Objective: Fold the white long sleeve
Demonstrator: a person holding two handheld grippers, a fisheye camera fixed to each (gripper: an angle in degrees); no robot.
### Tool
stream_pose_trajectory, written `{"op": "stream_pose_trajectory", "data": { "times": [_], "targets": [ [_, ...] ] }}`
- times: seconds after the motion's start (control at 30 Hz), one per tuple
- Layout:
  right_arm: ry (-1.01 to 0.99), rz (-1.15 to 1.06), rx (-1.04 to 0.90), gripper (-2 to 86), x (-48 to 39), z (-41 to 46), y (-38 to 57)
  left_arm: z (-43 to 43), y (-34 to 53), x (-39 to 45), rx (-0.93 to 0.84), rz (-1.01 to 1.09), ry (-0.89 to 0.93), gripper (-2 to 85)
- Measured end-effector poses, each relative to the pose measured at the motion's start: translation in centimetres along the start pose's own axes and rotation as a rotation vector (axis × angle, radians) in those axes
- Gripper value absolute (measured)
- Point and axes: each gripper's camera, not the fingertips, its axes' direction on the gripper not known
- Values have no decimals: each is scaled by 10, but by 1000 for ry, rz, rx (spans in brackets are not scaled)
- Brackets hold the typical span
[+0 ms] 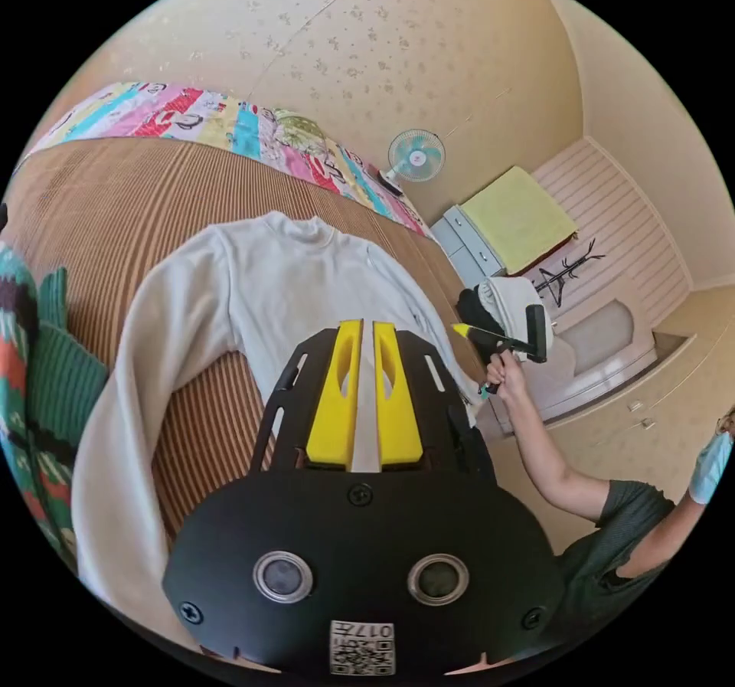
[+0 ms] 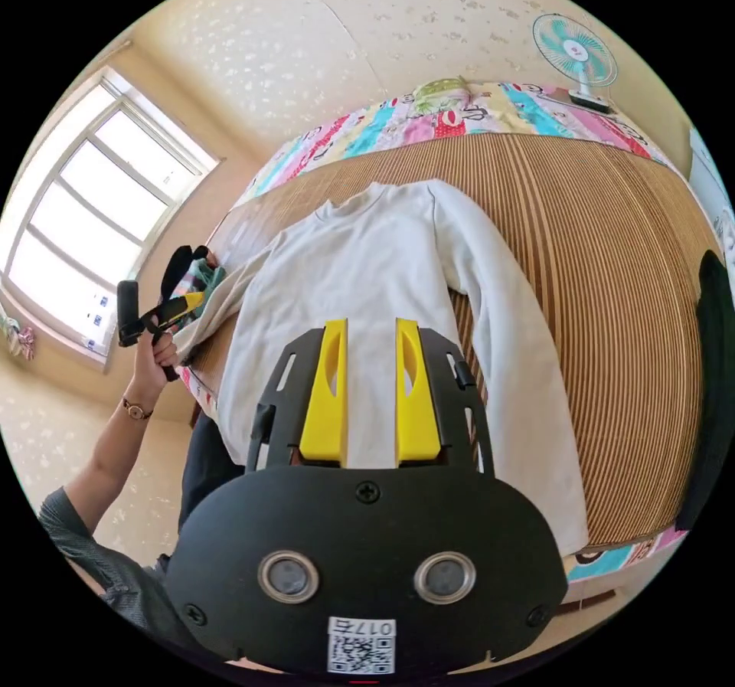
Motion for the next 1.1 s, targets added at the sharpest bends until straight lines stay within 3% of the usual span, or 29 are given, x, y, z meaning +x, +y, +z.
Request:
{"op": "stream_pose_trajectory", "data": {
  "times": [0.1,0.17,0.27,0.37,0.47,0.53,0.67,0.77,0.87,0.93,1.1],
  "targets": [
    [84,-29,-152,66,-8,71,22,87,23,4,-236,31,-80,30],
    [82,-19,26,47,-5,61,60,132,43,3,-368,33,-208,20],
    [7,33,30,35,7,41,96,129,85,16,-247,9,-210,1],
    [65,12,57,28,1,23,138,114,137,27,-192,22,-82,-5],
    [101,11,24,24,-4,11,149,59,196,15,36,-58,-69,2],
    [114,29,-5,21,-4,5,143,-4,237,1,243,-141,-181,35],
    [117,-28,86,11,-13,-16,126,-80,260,-7,354,-146,-451,78],
    [152,-100,138,8,-20,-15,107,-99,242,-10,246,-61,-634,106],
    [224,-153,63,7,-21,13,83,-77,212,-6,34,45,-777,110],
    [246,-178,-18,7,-13,41,76,-35,195,0,-134,156,-871,103],
    [121,-157,74,7,17,22,91,63,182,-20,-473,179,-1107,62]
  ]
}}
